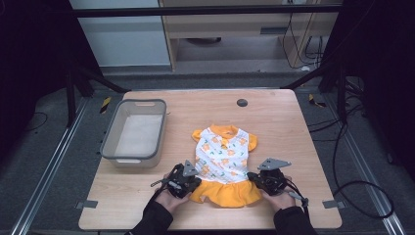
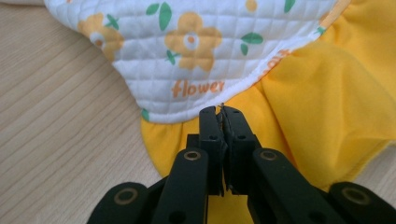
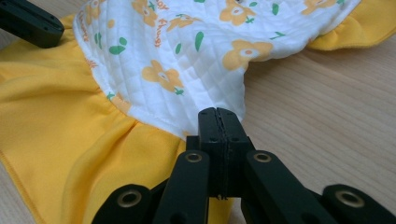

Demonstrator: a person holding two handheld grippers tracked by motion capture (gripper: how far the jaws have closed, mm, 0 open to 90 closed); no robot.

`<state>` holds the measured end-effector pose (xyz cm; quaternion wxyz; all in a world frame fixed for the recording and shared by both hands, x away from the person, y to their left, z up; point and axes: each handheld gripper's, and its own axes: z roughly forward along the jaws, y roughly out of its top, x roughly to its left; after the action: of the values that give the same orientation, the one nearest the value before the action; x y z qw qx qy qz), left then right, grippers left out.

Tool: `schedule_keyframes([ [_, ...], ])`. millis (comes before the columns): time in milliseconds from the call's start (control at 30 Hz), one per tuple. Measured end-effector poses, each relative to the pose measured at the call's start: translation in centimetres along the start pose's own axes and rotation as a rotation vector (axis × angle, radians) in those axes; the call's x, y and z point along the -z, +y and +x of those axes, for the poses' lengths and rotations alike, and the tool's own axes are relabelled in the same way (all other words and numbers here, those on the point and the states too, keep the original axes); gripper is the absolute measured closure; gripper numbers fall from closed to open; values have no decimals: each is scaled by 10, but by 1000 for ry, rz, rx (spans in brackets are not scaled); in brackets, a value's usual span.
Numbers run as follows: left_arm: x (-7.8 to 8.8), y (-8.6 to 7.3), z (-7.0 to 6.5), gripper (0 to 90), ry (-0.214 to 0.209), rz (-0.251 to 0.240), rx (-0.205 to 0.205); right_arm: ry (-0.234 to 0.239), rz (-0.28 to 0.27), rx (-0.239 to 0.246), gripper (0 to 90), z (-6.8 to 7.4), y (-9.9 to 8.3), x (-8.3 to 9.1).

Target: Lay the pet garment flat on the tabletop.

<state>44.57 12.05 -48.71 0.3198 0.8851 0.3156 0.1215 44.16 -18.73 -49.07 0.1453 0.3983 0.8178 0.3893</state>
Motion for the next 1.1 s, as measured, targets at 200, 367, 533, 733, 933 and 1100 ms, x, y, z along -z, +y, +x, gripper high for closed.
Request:
schedule_keyframes([
  [200, 3, -2, 3, 877, 11, 12, -11, 19, 22, 4, 897, 6, -8, 0],
  [367, 6, -3, 3, 866, 12, 7, -2, 17, 15, 2, 897, 8, -8, 2],
  [533, 21, 3, -12, 869, -36, -68, -2, 8, -69, -19, 899, 7, 2, 5],
  [733, 13, 2, -31, 877, -69, -51, -25, -24, -139, -49, 899, -1, 23, -10],
  [933, 1, -3, -42, 880, -93, -8, -54, -71, -53, -54, 900, -13, 31, -40],
  [1100, -3, -1, -49, 880, -123, -11, -56, -101, -12, -50, 899, -23, 30, -51],
])
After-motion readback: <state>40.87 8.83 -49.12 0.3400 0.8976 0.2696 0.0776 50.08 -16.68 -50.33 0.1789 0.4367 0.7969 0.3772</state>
